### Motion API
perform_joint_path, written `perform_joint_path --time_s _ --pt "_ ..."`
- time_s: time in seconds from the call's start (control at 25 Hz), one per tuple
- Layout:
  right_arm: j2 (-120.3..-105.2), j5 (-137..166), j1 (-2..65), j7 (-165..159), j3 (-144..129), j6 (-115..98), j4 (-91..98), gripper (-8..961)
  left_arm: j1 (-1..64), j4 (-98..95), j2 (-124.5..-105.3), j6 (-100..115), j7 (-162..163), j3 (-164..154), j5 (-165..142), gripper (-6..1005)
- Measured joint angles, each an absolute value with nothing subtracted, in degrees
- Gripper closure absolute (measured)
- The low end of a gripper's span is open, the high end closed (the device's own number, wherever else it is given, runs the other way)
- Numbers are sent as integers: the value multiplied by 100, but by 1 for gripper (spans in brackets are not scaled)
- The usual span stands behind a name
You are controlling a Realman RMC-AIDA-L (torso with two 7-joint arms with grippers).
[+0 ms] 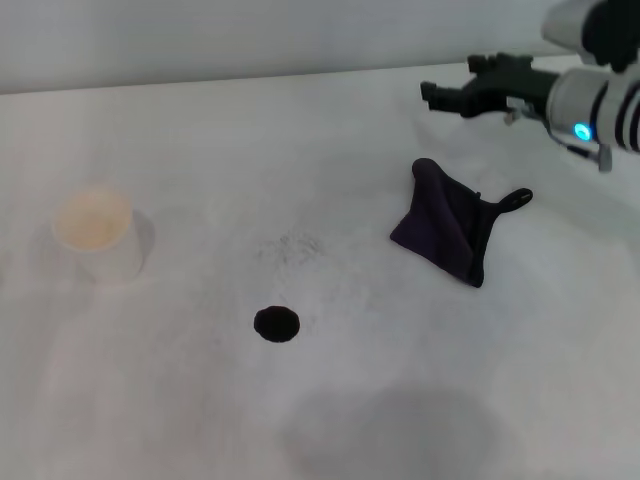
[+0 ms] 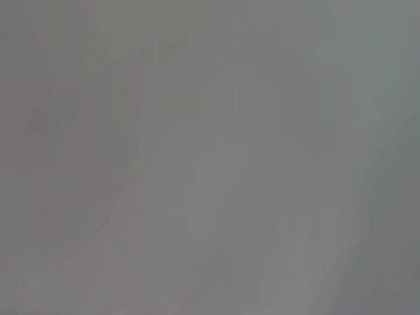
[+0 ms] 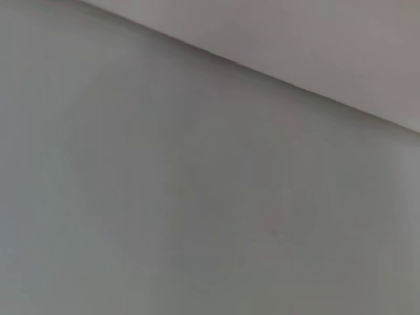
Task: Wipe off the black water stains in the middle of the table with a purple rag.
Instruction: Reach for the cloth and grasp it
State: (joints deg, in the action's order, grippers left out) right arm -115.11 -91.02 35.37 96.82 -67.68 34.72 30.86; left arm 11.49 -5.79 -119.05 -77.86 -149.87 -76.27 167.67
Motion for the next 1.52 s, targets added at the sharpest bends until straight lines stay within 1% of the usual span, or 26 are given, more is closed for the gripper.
perform_joint_path --time_s 0.08,0.28,0.48,0.56,0.8,0.96,1.16,1.36,1.52 --pt "-11501 -8915 3461 9373 -7014 3319 3402 98 1205 -581 -11903 -7678 -15002 -7623 16769 115" --pt "-11523 -7313 3308 7730 -7178 3302 4425 98 1331 -567 -11908 -7355 -15011 -7622 16773 114" --pt "-11534 -5102 3324 5390 -7195 3907 5300 98 1369 -585 -11918 -7218 -15012 -7569 16776 114" --pt "-11550 -4415 3211 4632 -7325 4371 5955 98 1386 -577 -11919 -7212 -15015 -7411 16778 115" --pt "-11544 -3553 3011 3675 -7573 5349 7073 98 1409 -595 -11902 -7140 -15021 -7093 16779 115" --pt "-11551 -2727 3049 2915 -7919 6194 7819 99 1463 -615 -11900 -6986 -15021 -7054 16779 115" --pt "-11553 -2518 3085 2313 -8317 6693 8643 99 1513 -616 -11900 -6914 -15022 -7051 16778 115" --pt "-11554 -2384 3275 2113 -8509 6797 8660 100 1579 -620 -11900 -6913 -15027 -7049 16778 114" --pt "-11571 -2239 3479 2046 -8763 6666 8284 102 1603 -622 -11905 -6914 -15029 -7048 16778 114"
